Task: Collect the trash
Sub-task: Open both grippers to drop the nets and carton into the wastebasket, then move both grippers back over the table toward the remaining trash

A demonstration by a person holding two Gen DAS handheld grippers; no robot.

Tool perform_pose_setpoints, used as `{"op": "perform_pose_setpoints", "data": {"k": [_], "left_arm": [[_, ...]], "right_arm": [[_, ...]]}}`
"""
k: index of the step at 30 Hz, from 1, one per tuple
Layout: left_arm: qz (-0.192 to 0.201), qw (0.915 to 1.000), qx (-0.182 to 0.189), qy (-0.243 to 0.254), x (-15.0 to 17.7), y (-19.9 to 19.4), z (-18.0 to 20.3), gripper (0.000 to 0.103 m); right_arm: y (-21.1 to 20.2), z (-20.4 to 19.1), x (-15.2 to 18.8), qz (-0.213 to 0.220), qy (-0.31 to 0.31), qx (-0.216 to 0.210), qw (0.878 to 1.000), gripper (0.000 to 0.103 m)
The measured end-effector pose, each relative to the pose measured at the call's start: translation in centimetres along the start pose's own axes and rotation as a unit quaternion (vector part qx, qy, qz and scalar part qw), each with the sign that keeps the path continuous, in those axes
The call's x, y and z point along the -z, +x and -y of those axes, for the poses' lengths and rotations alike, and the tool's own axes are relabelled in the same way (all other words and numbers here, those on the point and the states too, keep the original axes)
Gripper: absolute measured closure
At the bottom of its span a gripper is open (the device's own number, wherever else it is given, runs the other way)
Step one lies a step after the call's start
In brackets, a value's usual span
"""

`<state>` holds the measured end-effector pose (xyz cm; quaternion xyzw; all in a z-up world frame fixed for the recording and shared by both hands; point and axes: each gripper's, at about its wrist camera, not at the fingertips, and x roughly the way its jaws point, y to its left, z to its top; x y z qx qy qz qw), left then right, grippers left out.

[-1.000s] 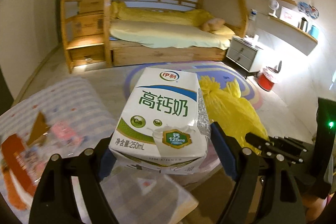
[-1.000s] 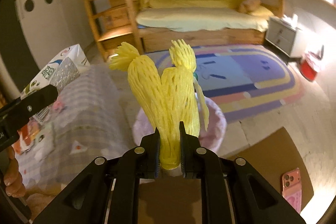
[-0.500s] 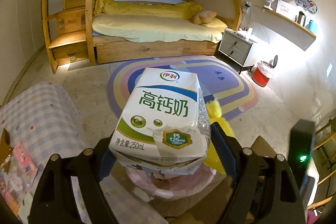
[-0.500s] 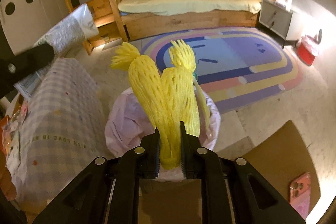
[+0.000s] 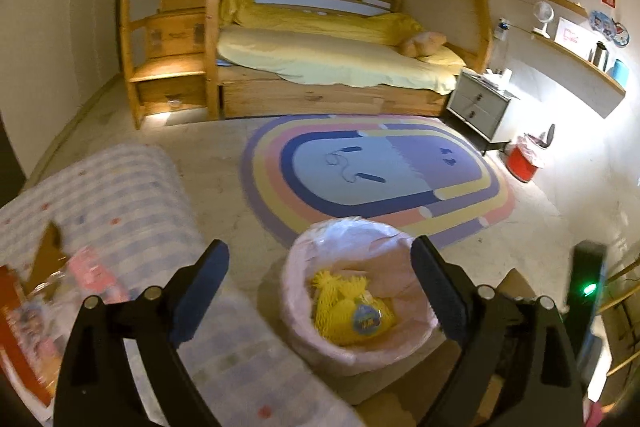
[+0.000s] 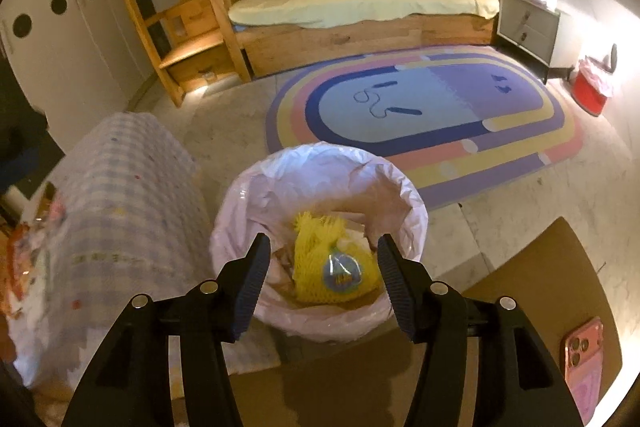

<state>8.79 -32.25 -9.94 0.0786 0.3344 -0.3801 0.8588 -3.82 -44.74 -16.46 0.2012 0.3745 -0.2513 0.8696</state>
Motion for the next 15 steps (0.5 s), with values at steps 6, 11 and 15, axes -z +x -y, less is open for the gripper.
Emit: {"op": "perform_pose_setpoints", "data": {"k": [6,11,15], "left_arm": [[0.012,0.9994,-0.033,0.004,1.9,-5.0,-1.7,0.014],[0.022,0.9977,-0.062,0.016,3.4,-8.9,-3.2,0.013],[0.026,0.9959,-0.087,-0.003,4.8,-11.8,-5.8,0.013]], "right_arm": [[-4.8,-3.0,0.5,0.022,-0.042,-0.028,0.998,0.047],[-7.6,-6.8,0.9,0.036,-0.080,-0.056,0.995,0.047],[-9.0,-10.5,1.3,0.041,-0.115,-0.083,0.989,0.047]]}}
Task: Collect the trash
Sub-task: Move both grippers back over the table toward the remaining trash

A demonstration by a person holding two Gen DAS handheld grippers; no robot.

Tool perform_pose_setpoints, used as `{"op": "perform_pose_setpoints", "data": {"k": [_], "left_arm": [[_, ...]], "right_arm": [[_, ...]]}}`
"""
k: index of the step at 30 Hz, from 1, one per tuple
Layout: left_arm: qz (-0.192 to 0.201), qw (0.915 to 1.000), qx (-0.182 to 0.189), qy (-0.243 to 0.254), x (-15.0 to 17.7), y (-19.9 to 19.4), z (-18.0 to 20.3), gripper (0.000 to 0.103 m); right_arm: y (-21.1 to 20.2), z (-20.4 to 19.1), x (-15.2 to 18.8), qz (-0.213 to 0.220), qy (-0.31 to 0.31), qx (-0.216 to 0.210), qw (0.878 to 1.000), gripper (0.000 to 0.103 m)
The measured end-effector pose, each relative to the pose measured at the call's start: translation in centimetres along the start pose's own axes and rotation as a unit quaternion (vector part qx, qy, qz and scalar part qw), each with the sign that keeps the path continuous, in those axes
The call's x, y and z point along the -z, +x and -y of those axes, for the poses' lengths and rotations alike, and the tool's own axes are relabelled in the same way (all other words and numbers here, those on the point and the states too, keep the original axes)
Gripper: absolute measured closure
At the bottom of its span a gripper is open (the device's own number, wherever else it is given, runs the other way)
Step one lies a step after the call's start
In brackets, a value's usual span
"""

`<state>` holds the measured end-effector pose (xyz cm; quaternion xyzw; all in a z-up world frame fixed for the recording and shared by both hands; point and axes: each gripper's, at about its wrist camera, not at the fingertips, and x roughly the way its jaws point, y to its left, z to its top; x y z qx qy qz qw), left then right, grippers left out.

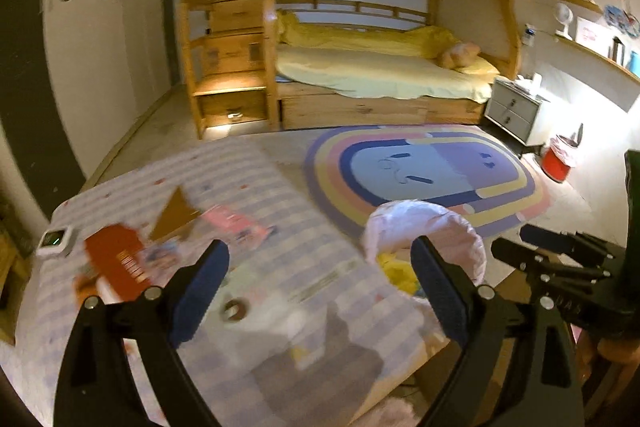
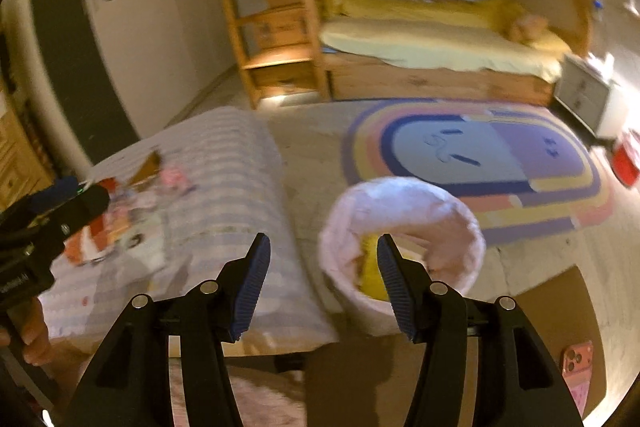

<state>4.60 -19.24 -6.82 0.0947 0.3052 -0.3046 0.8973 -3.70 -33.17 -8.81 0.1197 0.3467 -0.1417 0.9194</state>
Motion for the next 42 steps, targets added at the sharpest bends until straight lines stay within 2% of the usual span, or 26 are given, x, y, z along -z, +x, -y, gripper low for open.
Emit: {"op": "perform_pose_setpoints", "data": {"k": [8,14,17,21,23,31,33,35,37,40,42], "left_arm": [[-0.006,0.9946,-0.079,-0.067,3.2,-3.4,-8.1,0.013],[-0.026,0.9823,-0.144,-0.118,6.3,-4.4,-14.4,0.014],[-0.034,0.9771,-0.157,-0.140,7.2,-4.5,-16.5,0.014],[-0.034,0.9753,-0.160,-0.149,7.6,-4.6,-17.4,0.014],[-0.034,0.9755,-0.158,-0.149,7.5,-4.3,-17.6,0.013],[-0.043,0.9756,-0.154,-0.151,7.7,-3.3,-17.7,0.014],[-0.043,0.9761,-0.153,-0.148,7.6,-3.2,-17.7,0.013],[-0.043,0.9766,-0.153,-0.145,7.5,-3.1,-17.5,0.014],[-0.043,0.9776,-0.152,-0.139,7.4,-3.0,-17.3,0.014],[-0.042,0.9792,-0.149,-0.131,7.2,-3.0,-16.7,0.013],[-0.041,0.9799,-0.148,-0.127,7.1,-3.1,-16.4,0.014]], "right_arm": [[1.7,-7.8,-0.4,-0.020,-0.072,-0.059,0.996,0.047],[3.8,-12.0,0.2,-0.045,-0.114,-0.083,0.989,0.046],[5.4,-13.8,0.8,-0.067,-0.134,-0.096,0.984,0.046],[8.1,-15.9,1.5,-0.093,-0.156,-0.107,0.977,0.045],[9.3,-16.8,1.7,-0.107,-0.166,-0.110,0.974,0.036],[11.3,-19.3,3.1,-0.133,-0.223,-0.110,0.959,0.017],[11.1,-19.5,3.4,-0.130,-0.235,-0.112,0.957,0.020],[10.7,-19.3,3.4,-0.126,-0.231,-0.111,0.958,0.031],[10.3,-18.8,3.3,-0.123,-0.225,-0.109,0.960,0.049],[9.8,-17.9,3.3,-0.125,-0.212,-0.110,0.963,0.058],[9.5,-17.6,3.4,-0.124,-0.208,-0.113,0.964,0.058]]}}
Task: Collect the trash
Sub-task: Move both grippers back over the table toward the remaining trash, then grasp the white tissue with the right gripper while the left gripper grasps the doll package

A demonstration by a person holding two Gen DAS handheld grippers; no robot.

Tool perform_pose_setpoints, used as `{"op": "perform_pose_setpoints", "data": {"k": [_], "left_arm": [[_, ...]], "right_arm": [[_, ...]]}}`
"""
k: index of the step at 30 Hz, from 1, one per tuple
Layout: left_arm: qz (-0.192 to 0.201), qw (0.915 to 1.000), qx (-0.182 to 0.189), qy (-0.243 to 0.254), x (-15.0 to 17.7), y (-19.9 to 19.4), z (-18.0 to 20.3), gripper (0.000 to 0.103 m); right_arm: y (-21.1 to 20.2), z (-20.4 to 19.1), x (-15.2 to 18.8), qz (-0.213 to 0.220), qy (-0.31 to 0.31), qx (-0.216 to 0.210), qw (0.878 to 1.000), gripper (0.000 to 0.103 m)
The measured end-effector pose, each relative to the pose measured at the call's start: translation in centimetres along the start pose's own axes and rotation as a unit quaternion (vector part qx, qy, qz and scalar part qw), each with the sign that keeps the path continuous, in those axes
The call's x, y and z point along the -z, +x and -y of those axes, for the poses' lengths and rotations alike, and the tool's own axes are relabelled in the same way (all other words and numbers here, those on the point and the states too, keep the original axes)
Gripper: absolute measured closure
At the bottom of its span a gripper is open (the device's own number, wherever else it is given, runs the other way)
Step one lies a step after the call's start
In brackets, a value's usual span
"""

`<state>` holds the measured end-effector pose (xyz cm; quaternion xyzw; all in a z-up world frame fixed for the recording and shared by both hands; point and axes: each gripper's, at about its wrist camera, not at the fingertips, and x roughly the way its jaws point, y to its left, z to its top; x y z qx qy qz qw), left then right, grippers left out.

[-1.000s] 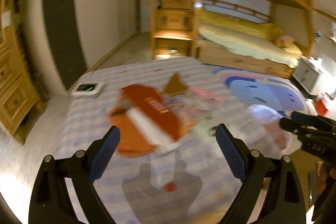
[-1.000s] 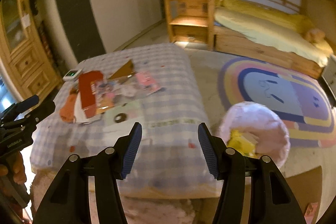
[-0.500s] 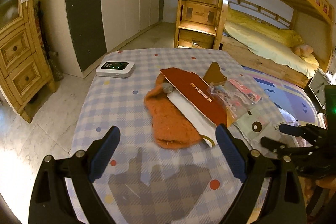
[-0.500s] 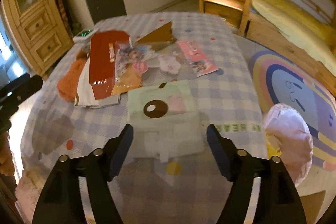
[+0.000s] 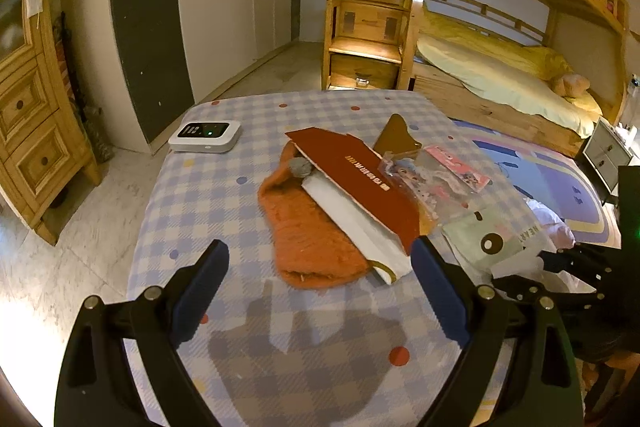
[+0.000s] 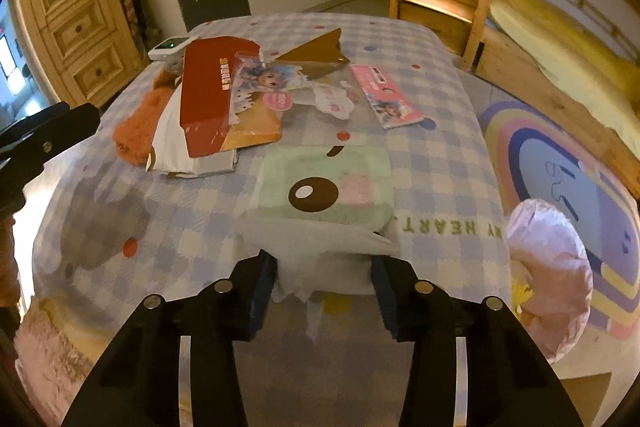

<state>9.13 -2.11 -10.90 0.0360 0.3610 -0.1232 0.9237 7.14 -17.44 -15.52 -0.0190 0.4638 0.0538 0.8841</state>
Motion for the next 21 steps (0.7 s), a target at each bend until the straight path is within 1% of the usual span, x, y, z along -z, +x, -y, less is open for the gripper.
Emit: {"op": "perform_pose_setpoints", "data": {"k": [5,10,12,14,15,17,18,19,20,21], "left_arm": [[0.000,1.0000,0.004,0.005,0.2,-0.3,0.5,0.014],[-0.001,0.9999,0.005,0.010,0.1,-0.5,0.9,0.014],[-0.002,0.9999,0.007,0.014,0.1,-0.4,1.1,0.014],[-0.005,0.9998,0.012,0.018,-0.1,-0.2,1.4,0.014],[-0.006,0.9997,0.016,0.019,-0.2,-0.1,1.6,0.014],[-0.006,0.9993,0.028,0.024,-0.8,0.2,2.1,0.014],[-0.005,0.9991,0.031,0.027,-1.0,0.4,2.4,0.014],[-0.006,0.9989,0.035,0.031,-1.3,0.7,2.6,0.017],[-0.007,0.9986,0.040,0.034,-1.6,1.0,2.9,0.019],[-0.008,0.9982,0.047,0.037,-2.0,1.5,3.3,0.023]], "right_arm": [[-1.3,0.8,0.9,0.022,0.006,-0.021,1.000,0.064],[-3.6,1.6,1.2,0.070,0.015,-0.033,0.997,0.065],[-4.0,1.9,1.2,0.074,0.013,-0.029,0.997,0.065],[-3.8,2.1,1.3,0.065,0.012,-0.022,0.998,0.065],[-3.4,2.3,1.2,0.054,0.013,-0.017,0.998,0.063],[-2.8,2.7,1.4,0.041,0.022,-0.018,0.999,0.056],[-2.5,2.9,1.5,0.035,0.026,-0.022,0.999,0.048],[-2.3,3.0,1.7,0.030,0.028,-0.025,0.999,0.043],[-2.4,3.0,1.8,0.030,0.028,-0.024,0.999,0.041],[-2.5,3.1,1.8,0.032,0.027,-0.022,0.999,0.036]]}}
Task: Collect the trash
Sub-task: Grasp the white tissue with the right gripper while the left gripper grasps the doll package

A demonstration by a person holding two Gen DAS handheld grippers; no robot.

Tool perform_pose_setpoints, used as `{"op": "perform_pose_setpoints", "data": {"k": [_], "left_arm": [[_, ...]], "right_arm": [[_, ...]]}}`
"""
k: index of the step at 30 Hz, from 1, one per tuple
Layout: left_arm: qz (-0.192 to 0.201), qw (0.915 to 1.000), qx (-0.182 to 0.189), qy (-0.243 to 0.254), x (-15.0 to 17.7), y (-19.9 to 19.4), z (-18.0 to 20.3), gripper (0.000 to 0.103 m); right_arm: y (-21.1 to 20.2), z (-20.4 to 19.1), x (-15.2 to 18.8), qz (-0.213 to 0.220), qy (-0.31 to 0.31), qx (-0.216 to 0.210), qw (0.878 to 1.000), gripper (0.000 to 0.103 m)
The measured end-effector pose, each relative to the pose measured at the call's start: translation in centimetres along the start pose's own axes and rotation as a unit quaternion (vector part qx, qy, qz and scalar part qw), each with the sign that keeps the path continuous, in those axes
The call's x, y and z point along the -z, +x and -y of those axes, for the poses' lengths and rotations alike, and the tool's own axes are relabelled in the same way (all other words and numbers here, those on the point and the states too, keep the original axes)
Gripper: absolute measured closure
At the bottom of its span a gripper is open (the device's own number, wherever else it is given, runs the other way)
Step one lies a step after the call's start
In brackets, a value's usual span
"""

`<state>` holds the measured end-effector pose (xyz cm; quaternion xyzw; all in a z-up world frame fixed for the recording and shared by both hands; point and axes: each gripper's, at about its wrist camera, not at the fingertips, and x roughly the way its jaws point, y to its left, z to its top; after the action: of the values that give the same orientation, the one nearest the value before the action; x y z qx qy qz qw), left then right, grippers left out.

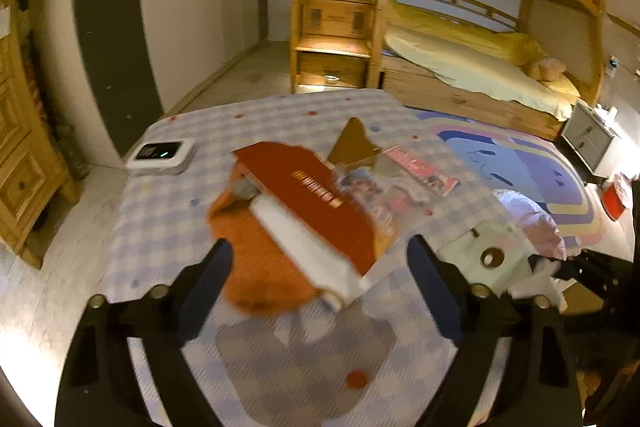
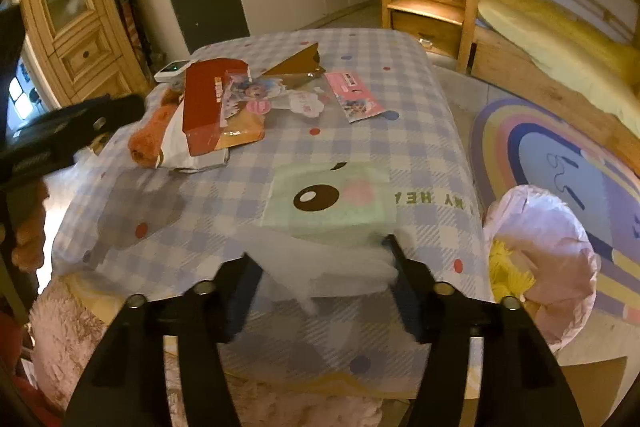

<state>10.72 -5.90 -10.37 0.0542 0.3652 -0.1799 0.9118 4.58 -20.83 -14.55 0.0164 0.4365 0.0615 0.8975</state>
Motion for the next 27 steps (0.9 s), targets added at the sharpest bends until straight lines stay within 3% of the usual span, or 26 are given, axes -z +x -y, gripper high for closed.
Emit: {"op": "perform_pose_setpoints", "data": {"k": [3,8,9,13,17,19,22,24,27], "left_arm": [[-0.003,1.0000,0.008,0.005,-1.1,1.4,0.5,0.030],[-0.013,0.9997,0.015,0.013,-3.0,4.2,1.1,0.043],[-0.016,0.9997,0.013,0.017,-3.2,4.9,1.2,0.046],[-0.038,0.9989,0.008,0.027,-3.8,7.3,1.2,0.057],[-0.048,0.9983,0.005,0.033,-4.0,8.9,1.1,0.058],[-0.053,0.9980,0.003,0.035,-4.0,9.5,1.1,0.061],[-0.056,0.9974,-0.002,0.044,-3.8,10.0,1.2,0.065],[-0.056,0.9970,-0.004,0.053,-3.8,10.2,1.4,0.070],[-0.058,0.9960,-0.006,0.067,-3.6,10.4,1.7,0.087]], "right_arm": [[-0.9,0.2,-0.1,0.013,0.000,-0.003,1.000,0.029],[-2.1,0.8,-0.6,0.036,0.010,-0.012,0.999,0.028],[-2.1,0.9,-0.7,0.041,0.013,-0.007,0.999,0.030],[-1.5,1.3,-1.1,0.044,0.018,-0.003,0.999,0.067],[-0.6,1.4,-1.5,0.044,0.015,-0.008,0.999,0.070],[0.2,1.2,-1.6,0.034,0.009,-0.009,0.999,0.077],[1.6,1.1,-1.3,0.010,0.006,-0.003,1.000,0.078],[1.8,1.1,-1.0,0.009,0.006,-0.001,1.000,0.078],[1.9,1.3,-1.0,0.006,0.013,-0.006,1.000,0.078]]}}
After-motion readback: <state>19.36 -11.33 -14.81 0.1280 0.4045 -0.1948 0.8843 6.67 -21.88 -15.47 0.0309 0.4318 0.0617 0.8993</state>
